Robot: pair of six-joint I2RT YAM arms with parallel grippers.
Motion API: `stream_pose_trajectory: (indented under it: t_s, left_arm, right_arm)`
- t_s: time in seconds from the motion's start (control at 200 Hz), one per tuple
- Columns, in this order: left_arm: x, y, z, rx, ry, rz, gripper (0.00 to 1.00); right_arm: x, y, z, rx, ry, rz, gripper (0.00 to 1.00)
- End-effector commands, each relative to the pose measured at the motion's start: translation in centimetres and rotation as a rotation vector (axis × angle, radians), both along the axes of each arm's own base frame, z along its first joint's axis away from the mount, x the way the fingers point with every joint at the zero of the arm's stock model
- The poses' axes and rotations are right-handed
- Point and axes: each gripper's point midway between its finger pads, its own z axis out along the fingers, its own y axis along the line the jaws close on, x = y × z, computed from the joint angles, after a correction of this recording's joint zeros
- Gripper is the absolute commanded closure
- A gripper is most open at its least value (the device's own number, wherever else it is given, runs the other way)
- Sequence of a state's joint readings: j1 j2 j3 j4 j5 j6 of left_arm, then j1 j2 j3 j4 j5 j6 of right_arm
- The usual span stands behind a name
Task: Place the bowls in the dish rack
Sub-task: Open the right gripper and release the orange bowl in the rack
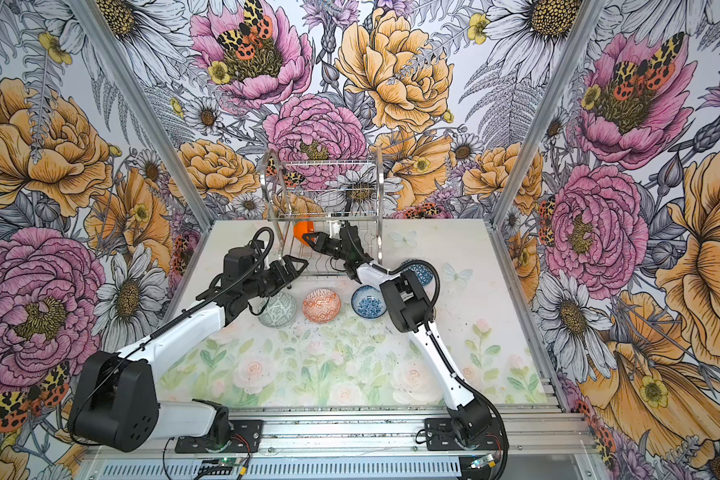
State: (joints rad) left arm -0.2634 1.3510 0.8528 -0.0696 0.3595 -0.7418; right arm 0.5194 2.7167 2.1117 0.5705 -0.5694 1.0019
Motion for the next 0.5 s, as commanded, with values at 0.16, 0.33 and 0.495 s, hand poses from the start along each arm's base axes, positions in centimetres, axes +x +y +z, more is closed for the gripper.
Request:
stream_pose_trajectory:
  t_s: [0.16,0.33,0.495]
  left_arm:
    - [0.7,0.22,1.43,-0.007,-0.044,0.009,0.01]
    - [0.64,0.28,1.59,-0.007,-0.05,0.01,0.01]
    - [0.63,0.39,1.74,-0.004,-0.053,0.013,0.01]
  right_arm:
    - [-0.29,-1.06,1.12,-0.017,-0.011,-0.036,0.64]
    - [-0.55,-1.21,1.28,-0.015,-0.017,-0.037,0.6]
    - [-0.75,-1.24,1.55,-0.012,-0.023,-0.036,0.6]
